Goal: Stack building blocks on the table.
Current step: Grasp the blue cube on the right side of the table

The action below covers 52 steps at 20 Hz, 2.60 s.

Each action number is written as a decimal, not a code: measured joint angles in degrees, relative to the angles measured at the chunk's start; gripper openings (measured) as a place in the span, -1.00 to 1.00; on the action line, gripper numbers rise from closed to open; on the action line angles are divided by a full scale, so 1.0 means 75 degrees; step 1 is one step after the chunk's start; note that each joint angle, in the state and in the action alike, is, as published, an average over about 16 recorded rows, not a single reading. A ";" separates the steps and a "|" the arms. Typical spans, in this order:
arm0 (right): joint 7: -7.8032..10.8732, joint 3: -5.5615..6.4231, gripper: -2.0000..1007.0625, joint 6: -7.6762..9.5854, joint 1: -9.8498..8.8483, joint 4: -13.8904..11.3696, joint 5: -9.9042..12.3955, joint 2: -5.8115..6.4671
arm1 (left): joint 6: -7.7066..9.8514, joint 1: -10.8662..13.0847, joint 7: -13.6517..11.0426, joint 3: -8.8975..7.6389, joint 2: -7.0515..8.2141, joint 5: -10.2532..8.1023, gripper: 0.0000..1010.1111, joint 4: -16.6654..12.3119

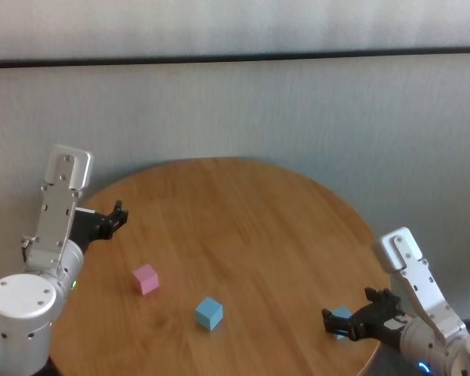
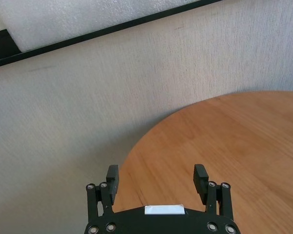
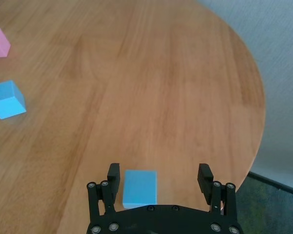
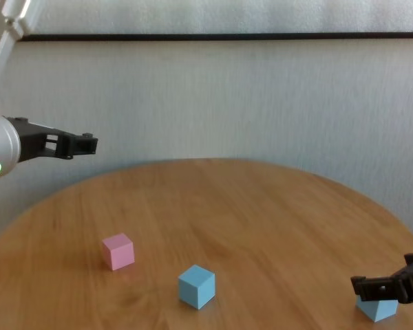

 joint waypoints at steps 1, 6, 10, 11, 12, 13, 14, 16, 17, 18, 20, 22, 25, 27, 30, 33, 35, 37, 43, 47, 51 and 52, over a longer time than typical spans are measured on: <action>0.0021 -0.0014 1.00 0.0018 0.0018 0.0028 -0.0042 0.0003 | 0.0001 0.0000 0.0000 0.0001 0.0000 -0.0001 0.98 0.0000; 0.0152 -0.0027 0.99 0.0125 0.0085 0.0124 -0.0149 -0.0024 | 0.0004 -0.0003 -0.0002 0.0003 0.0001 -0.0004 0.98 0.0002; 0.0269 -0.0006 0.99 0.0224 0.0126 0.0166 -0.0164 -0.0073 | 0.0006 -0.0005 -0.0002 0.0005 0.0001 -0.0005 0.98 0.0003; 0.0297 -0.0002 0.99 0.0247 0.0137 0.0176 -0.0169 -0.0084 | 0.0007 -0.0005 -0.0002 0.0006 0.0001 -0.0006 0.98 0.0003; 0.0325 0.0001 0.99 0.0271 0.0150 0.0187 -0.0176 -0.0096 | 0.0007 -0.0006 -0.0002 0.0006 0.0001 -0.0006 0.98 0.0003; 0.0351 0.0003 0.99 0.0295 0.0162 0.0197 -0.0184 -0.0107 | 0.0008 -0.0006 -0.0002 0.0006 0.0001 -0.0006 0.98 0.0003; 0.0375 0.0005 0.99 0.0322 0.0175 0.0207 -0.0193 -0.0119 | 0.0008 -0.0006 -0.0002 0.0006 0.0001 -0.0006 0.98 0.0003; 0.0421 0.0006 0.99 0.0374 0.0197 0.0223 -0.0214 -0.0138 | 0.0009 -0.0007 -0.0002 0.0007 0.0001 -0.0007 0.98 0.0003; 0.0442 0.0006 0.99 0.0404 0.0209 0.0231 -0.0229 -0.0148 | 0.0009 -0.0007 -0.0002 0.0007 0.0001 -0.0007 0.98 0.0003; 0.0462 0.0005 0.99 0.0434 0.0220 0.0238 -0.0246 -0.0157 | 0.0010 -0.0007 -0.0002 0.0007 0.0001 -0.0007 0.98 0.0003; 0.0497 0.0006 0.99 0.0491 0.0240 0.0251 -0.0281 -0.0175 | 0.0010 -0.0007 -0.0002 0.0007 0.0001 -0.0007 0.98 0.0003; 0.0531 0.0009 0.99 0.0540 0.0256 0.0265 -0.0317 -0.0196 | 0.0010 -0.0008 -0.0002 0.0007 0.0001 -0.0007 0.98 0.0003; 0.0573 0.0016 0.99 0.0606 0.0279 0.0293 -0.0369 -0.0231 | 0.0011 -0.0008 -0.0002 0.0008 0.0001 -0.0007 0.98 0.0003; 0.0591 0.0023 0.99 0.0640 0.0293 0.0312 -0.0398 -0.0255 | 0.0011 -0.0008 -0.0002 0.0008 0.0002 -0.0007 0.98 0.0003; 0.0612 0.0036 1.00 0.0675 0.0306 0.0335 -0.0433 -0.0286 | 0.0011 -0.0008 -0.0002 0.0008 0.0002 -0.0007 0.98 0.0003; 0.0627 0.0049 0.99 0.0687 0.0315 0.0353 -0.0458 -0.0309 | 0.0011 -0.0008 -0.0002 0.0008 0.0002 -0.0007 0.98 0.0004; 0.0635 0.0055 0.99 0.0685 0.0318 0.0362 -0.0464 -0.0319 | 0.0011 -0.0008 -0.0002 0.0008 0.0002 -0.0007 0.98 0.0004; 0.0639 0.0059 0.97 0.0680 0.0320 0.0370 -0.0467 -0.0326 | 0.0011 -0.0008 -0.0002 0.0008 0.0002 -0.0007 0.98 0.0004; 0.0630 0.0061 0.85 0.0673 0.0319 0.0364 -0.0465 -0.0322 | 0.0011 -0.0008 -0.0002 0.0008 0.0002 -0.0007 0.98 0.0004; 0.0624 0.0060 0.68 0.0670 0.0317 0.0356 -0.0463 -0.0317 | 0.0011 -0.0008 -0.0002 0.0008 0.0001 -0.0007 0.98 0.0004; 0.0619 0.0058 0.43 0.0668 0.0315 0.0349 -0.0460 -0.0312 | 0.0011 -0.0008 -0.0002 0.0008 0.0002 -0.0007 0.98 0.0004; 0.0618 0.0058 0.36 0.0668 0.0314 0.0348 -0.0459 -0.0312 | 0.0011 -0.0008 -0.0002 0.0008 0.0002 -0.0007 0.98 0.0004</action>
